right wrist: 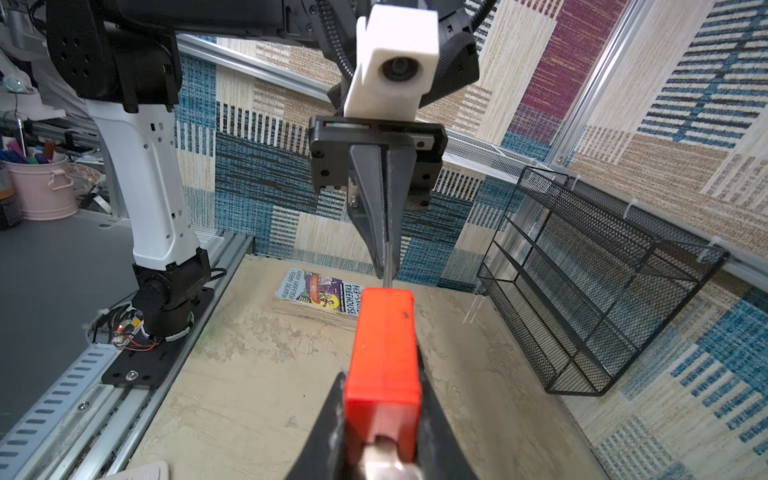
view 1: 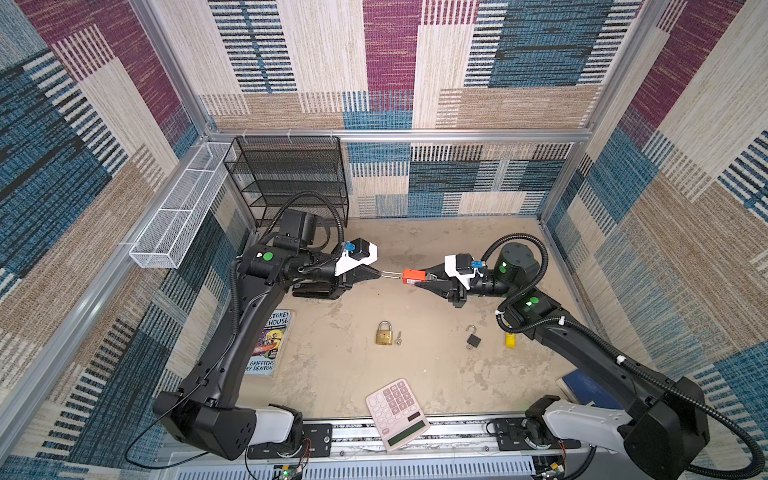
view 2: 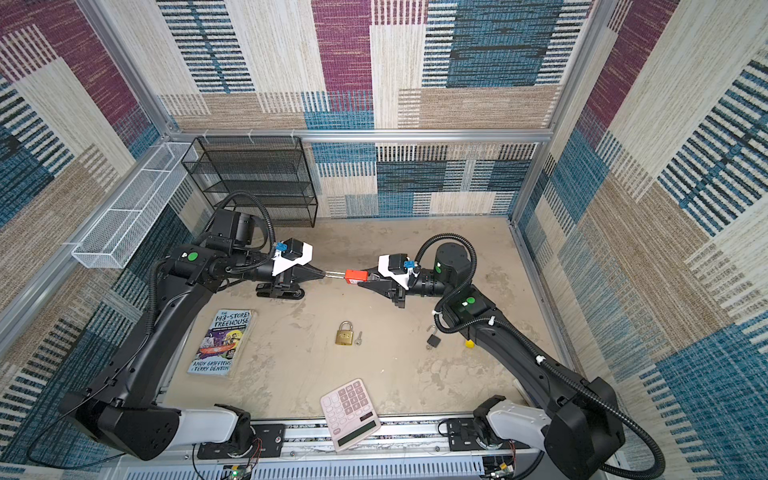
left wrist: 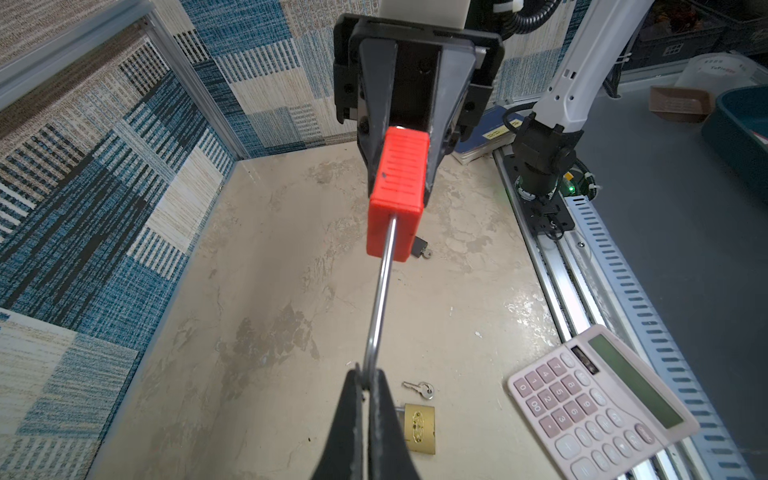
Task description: Lock with the key
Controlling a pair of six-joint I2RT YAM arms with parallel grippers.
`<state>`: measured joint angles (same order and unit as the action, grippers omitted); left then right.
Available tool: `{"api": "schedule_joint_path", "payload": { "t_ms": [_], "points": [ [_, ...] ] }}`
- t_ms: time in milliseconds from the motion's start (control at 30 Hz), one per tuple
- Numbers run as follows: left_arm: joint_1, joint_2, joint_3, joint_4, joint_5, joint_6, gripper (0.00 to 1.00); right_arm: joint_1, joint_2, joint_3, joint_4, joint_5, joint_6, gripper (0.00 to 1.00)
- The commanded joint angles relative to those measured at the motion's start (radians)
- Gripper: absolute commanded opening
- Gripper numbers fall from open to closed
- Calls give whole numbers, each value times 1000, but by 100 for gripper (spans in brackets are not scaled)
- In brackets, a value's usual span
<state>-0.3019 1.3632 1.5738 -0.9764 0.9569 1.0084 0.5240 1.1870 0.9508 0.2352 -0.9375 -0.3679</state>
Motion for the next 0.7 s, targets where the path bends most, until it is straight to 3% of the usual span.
{"api": "schedule_joint_path", "payload": {
  "t_ms": [0,300,667],
  "points": [
    [0,4,13,-11,66,-14,0,0,3,28,-74,16,-101,7],
    [-3,20,23,-11,97,-21,0,1,39,28,38,-61,41,5],
    [-5,16,22,-11,89,1,0,1,37,-14,139,-62,154,3]
  ]
}}
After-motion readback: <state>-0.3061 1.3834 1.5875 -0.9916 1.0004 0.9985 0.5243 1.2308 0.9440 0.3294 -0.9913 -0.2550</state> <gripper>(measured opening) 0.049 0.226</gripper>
